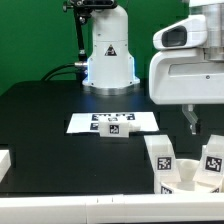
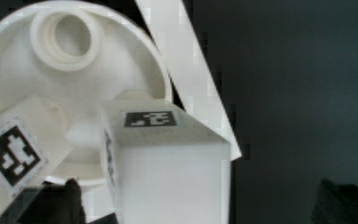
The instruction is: Assemble stool
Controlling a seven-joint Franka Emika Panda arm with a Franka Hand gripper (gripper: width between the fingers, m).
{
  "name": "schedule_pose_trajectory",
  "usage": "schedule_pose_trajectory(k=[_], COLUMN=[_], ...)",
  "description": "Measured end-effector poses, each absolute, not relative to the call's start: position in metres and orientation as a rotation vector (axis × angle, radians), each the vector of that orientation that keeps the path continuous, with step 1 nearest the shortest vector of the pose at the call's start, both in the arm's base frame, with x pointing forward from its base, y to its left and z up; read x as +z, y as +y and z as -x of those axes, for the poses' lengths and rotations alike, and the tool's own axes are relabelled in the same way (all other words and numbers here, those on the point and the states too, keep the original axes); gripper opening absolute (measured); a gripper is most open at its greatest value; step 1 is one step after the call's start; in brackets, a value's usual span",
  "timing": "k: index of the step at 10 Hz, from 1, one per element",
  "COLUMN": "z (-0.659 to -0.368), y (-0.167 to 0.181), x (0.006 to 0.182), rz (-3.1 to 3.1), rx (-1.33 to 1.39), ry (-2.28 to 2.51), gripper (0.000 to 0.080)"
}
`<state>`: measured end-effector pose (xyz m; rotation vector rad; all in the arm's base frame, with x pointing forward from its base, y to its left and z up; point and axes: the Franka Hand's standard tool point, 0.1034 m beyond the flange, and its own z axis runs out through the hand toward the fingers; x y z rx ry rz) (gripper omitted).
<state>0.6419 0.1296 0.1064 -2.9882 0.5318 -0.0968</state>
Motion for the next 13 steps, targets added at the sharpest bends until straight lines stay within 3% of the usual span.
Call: schedule_pose_trajectory(k=[4, 8, 11, 13], z=[-0.638, -0.641, -0.636, -0.637], y=[0.127, 0.122, 0.130, 0.122], x=[0.099, 0.098, 0.075, 0.074], rz=[3.089, 3.035, 2.845, 2.872], rx=[-0.066, -0.078, 0.002, 0.005], ry=[-0.424, -0.838, -1.507, -1.456], gripper=[0.0649, 0.0649, 0.0649, 0.0649])
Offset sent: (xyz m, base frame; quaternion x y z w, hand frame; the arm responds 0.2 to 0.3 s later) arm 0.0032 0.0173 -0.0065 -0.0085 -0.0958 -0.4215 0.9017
